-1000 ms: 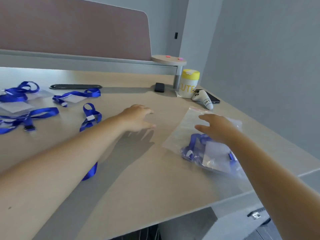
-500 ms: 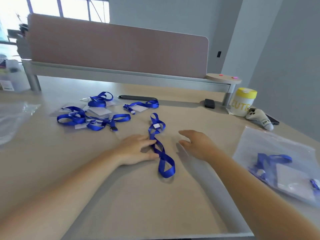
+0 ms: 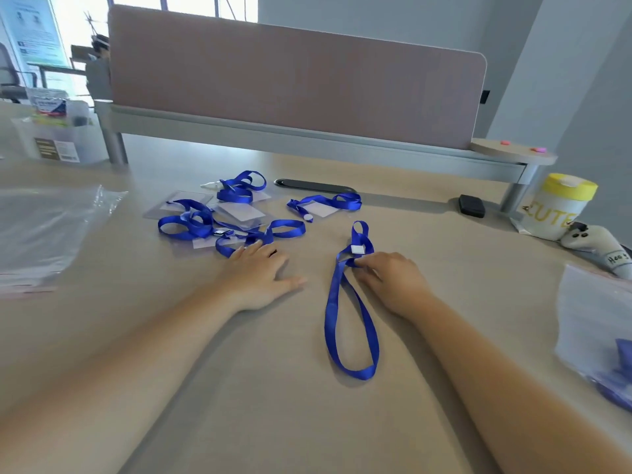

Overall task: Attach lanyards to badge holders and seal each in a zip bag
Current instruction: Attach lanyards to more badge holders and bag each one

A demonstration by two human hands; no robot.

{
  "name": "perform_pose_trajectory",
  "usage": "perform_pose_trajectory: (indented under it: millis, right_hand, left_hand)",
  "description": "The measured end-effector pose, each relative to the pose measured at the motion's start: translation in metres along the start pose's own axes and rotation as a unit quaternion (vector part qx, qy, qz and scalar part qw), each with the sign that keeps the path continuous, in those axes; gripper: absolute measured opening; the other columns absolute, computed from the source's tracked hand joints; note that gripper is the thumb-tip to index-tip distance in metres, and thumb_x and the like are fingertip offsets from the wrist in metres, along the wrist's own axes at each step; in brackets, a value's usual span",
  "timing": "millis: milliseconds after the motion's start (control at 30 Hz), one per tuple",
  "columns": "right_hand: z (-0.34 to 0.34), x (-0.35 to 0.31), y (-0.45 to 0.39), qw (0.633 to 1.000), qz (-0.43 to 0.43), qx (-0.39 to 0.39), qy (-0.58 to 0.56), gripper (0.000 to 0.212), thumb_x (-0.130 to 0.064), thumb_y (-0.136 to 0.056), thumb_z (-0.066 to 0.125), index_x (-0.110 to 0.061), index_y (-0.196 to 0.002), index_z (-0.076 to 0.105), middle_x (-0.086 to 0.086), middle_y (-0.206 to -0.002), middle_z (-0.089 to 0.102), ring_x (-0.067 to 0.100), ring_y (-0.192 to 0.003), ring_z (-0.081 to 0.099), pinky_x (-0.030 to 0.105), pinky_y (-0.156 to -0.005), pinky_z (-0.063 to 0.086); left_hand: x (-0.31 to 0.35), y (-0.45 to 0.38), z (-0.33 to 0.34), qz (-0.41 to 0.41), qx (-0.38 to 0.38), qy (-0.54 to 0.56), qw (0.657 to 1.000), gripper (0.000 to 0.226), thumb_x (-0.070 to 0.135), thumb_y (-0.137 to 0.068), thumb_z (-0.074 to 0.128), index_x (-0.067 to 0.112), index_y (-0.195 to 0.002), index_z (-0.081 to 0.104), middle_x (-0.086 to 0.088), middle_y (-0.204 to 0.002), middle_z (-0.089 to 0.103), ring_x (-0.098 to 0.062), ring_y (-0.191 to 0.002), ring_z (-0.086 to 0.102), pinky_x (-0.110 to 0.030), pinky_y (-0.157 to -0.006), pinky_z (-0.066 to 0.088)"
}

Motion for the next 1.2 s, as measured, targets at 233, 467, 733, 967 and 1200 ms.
perform_pose_trajectory:
  millis: [233, 467, 733, 967, 1200]
  right_hand:
    - [-0.001, 0.009, -0.006, 0.998, 0.065, 0.020, 0.005, 0.033, -0.015, -0.095, 0.031, -0.013, -0.121, 0.050, 0.013, -0.111, 0.062, 0.031, -0.099, 0.056, 0.036, -0.083, 0.044]
    - [-0.009, 0.015, 0.004, 0.988, 0.087, 0.072, -0.105, 0.029, -0.004, -0.088, 0.040, -0.008, -0.112, 0.058, 0.010, -0.110, 0.063, 0.026, -0.101, 0.056, 0.032, -0.087, 0.044]
    - [-0.010, 0.021, 0.007, 0.967, 0.087, 0.107, -0.212, 0.010, -0.018, -0.084, 0.060, -0.009, -0.085, 0.064, 0.004, -0.092, 0.061, 0.014, -0.084, 0.051, 0.028, -0.075, 0.044]
    - [-0.019, 0.021, 0.013, 0.928, 0.105, 0.173, -0.314, 0.027, -0.010, -0.083, 0.056, -0.022, -0.064, 0.041, 0.002, -0.090, 0.060, 0.022, -0.092, 0.057, 0.029, -0.069, 0.046]
    - [-0.029, 0.021, 0.005, 0.936, 0.066, 0.201, -0.283, 0.010, -0.015, -0.089, 0.051, -0.012, -0.091, 0.060, -0.006, -0.061, 0.049, 0.026, -0.068, 0.055, 0.031, -0.065, 0.045]
  left_hand:
    - [0.001, 0.003, 0.001, 0.000, -0.024, 0.007, 1.000, 0.060, 0.056, -0.089, 0.032, 0.025, -0.140, 0.029, 0.004, -0.152, 0.022, -0.018, -0.143, 0.013, -0.038, -0.116, 0.009]
    - [0.003, 0.006, -0.003, -0.001, -0.011, 0.008, 1.000, 0.058, 0.055, -0.089, 0.033, 0.025, -0.138, 0.032, 0.003, -0.150, 0.027, -0.018, -0.141, 0.018, -0.037, -0.114, 0.013]
    - [0.004, 0.008, -0.003, -0.003, -0.013, 0.007, 1.000, 0.058, 0.053, -0.090, 0.034, 0.024, -0.140, 0.030, 0.003, -0.151, 0.025, -0.018, -0.141, 0.018, -0.037, -0.114, 0.015]
    - [0.003, 0.004, -0.002, -0.002, -0.003, 0.008, 1.000, 0.058, 0.054, -0.090, 0.034, 0.025, -0.140, 0.031, 0.003, -0.151, 0.025, -0.018, -0.141, 0.018, -0.038, -0.115, 0.014]
    - [0.007, -0.007, -0.016, 0.025, 0.100, 0.029, 0.994, 0.054, 0.049, -0.088, 0.044, 0.022, -0.134, 0.042, 0.002, -0.145, 0.034, -0.019, -0.136, 0.025, -0.034, -0.109, 0.021]
Point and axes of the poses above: each hand's wrist, its own y-axis away from the middle knuckle, its own z-axis out of the palm, x = y × z, the point moved 6 cm from there along -y, towards the middle knuckle
